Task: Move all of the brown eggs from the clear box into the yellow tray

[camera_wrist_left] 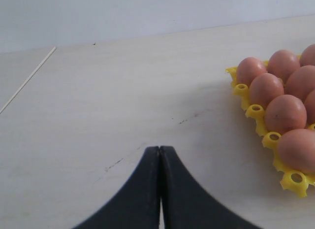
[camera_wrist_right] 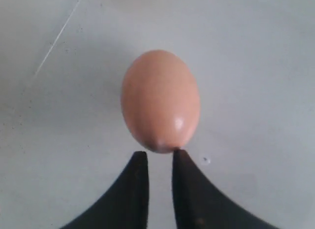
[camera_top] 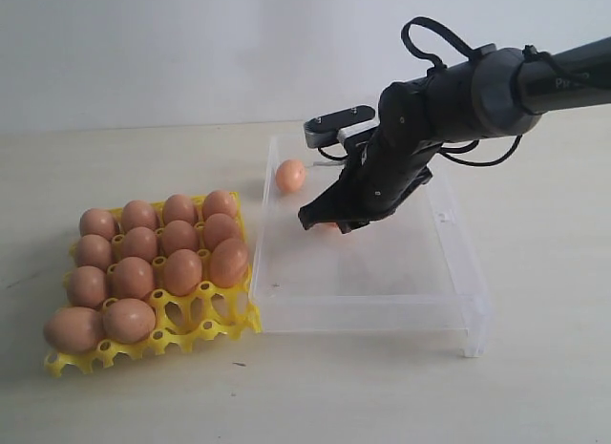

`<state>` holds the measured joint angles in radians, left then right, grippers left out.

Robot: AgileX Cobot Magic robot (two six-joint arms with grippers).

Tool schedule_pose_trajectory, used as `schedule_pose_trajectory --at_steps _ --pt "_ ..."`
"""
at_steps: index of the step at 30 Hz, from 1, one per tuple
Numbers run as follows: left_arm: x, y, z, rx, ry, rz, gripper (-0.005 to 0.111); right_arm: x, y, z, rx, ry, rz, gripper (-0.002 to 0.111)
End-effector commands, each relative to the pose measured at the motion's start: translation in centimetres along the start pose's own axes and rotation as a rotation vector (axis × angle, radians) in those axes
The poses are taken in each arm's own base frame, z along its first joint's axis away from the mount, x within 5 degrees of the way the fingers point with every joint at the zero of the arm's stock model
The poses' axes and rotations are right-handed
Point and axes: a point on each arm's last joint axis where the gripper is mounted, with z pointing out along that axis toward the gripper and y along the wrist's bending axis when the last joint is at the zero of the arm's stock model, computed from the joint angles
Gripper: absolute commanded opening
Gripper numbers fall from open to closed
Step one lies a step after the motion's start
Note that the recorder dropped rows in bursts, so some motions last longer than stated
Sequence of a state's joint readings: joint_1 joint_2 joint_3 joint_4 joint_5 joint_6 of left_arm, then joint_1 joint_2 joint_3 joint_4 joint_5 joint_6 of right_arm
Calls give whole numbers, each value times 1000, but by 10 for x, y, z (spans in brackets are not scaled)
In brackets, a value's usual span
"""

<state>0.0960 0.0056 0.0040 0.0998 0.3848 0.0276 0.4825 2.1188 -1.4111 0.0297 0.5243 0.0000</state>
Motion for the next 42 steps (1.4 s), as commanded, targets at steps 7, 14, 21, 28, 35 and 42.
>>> schedule_pose_trajectory --at_steps 7,14,21,28,35,42 --pt "-2 0 -1 4 -18 -3 0 4 -1 -5 6 60 -7 0" --pt "-2 0 -1 4 -18 -3 0 -7 -1 -43 16 2 -87 1" --pt "-2 0 -1 4 -18 -3 0 -11 3 -53 -16 -44 -259 39" --pt "-2 0 -1 4 -18 -3 0 -18 7 -44 -76 -122 77 62" --pt "-2 0 -1 4 -18 -3 0 -26 12 -32 -99 -105 73 62" --pt "-2 0 -1 4 -18 -3 0 -35 25 -26 -126 -75 38 62"
